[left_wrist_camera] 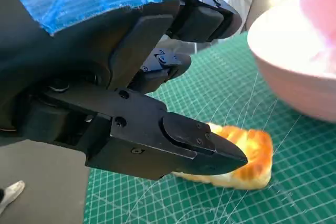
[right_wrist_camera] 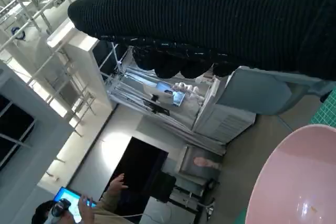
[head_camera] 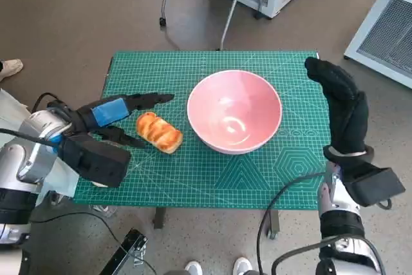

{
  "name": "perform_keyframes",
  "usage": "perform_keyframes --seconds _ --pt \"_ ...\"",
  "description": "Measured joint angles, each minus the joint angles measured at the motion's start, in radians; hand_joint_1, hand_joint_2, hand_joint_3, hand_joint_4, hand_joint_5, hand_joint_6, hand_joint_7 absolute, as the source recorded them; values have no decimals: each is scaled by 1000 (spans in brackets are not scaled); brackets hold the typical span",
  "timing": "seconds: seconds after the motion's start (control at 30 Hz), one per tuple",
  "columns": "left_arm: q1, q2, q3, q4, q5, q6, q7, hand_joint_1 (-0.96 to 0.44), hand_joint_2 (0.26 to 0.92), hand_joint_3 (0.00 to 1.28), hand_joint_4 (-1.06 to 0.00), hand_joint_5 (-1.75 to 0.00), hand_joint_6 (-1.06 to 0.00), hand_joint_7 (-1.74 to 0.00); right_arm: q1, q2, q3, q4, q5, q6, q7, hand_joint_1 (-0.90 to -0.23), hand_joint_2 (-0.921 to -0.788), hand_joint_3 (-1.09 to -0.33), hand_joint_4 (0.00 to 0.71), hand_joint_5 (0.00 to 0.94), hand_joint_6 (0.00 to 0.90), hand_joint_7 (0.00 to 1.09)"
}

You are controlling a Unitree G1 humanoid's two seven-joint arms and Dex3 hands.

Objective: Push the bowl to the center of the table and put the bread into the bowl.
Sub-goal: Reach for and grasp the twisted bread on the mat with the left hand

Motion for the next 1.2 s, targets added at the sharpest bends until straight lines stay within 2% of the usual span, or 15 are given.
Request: perform_keyframes --seconds 0.2,0.47,0.7,0.83,1.2 --pt "0 -3 -24 10 19 21 -6 -17 781 0 -136 -12 -284 -24 0 1 1 -1 0 1 -2 -658 -921 -736 392 14 166 644" --pt "-11 -21 -65 35 74 30 12 -54 783 1 -233 -24 -350 -34 4 7 3 -21 1 7 -3 -686 -921 -747 400 15 168 642" --pt "-46 -53 -138 103 173 18 82 -64 789 2 -342 -27 -432 -43 16 11 4 -47 4 24 -3 -704 -921 -786 404 13 172 650" --pt "-83 -77 -192 165 241 4 129 -61 794 4 -396 -24 -480 -43 19 11 4 -54 18 33 -3 -706 -921 -795 405 13 173 653" --pt "-205 -157 -298 357 332 -29 252 -40 853 23 -529 -33 -625 -68 31 15 6 -80 32 42 -3 -707 -921 -815 407 11 172 657"
